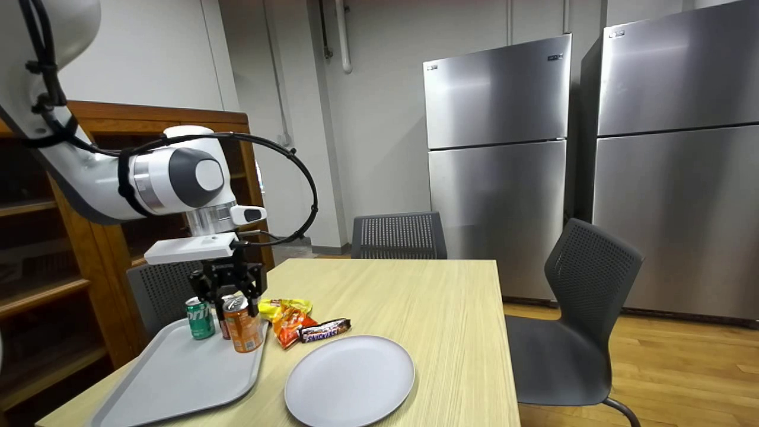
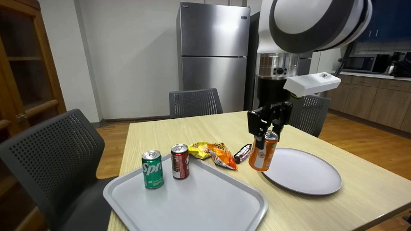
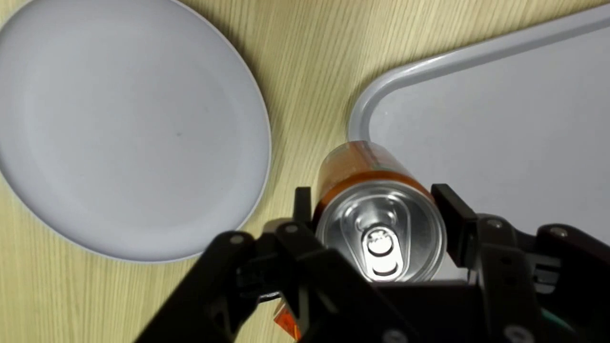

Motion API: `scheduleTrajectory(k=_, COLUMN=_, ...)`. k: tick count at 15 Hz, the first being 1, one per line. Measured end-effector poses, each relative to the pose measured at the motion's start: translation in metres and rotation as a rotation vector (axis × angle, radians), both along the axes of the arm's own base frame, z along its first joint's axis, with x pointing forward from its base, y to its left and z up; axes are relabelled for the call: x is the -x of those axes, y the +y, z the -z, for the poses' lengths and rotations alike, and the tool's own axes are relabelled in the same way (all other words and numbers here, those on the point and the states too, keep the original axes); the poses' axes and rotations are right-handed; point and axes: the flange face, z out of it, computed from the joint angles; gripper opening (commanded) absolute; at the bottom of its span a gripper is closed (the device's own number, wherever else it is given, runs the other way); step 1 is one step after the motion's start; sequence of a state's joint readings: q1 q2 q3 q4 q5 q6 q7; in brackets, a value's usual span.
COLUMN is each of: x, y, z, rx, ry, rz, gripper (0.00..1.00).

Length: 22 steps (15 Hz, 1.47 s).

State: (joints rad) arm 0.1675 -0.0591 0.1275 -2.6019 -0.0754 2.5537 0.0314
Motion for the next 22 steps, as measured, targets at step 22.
scheduleTrajectory(k=22, x=0.02, y=0.085, z=0.026, rx=-0.026, ry=0.051, rz=-0.54, gripper=0.38)
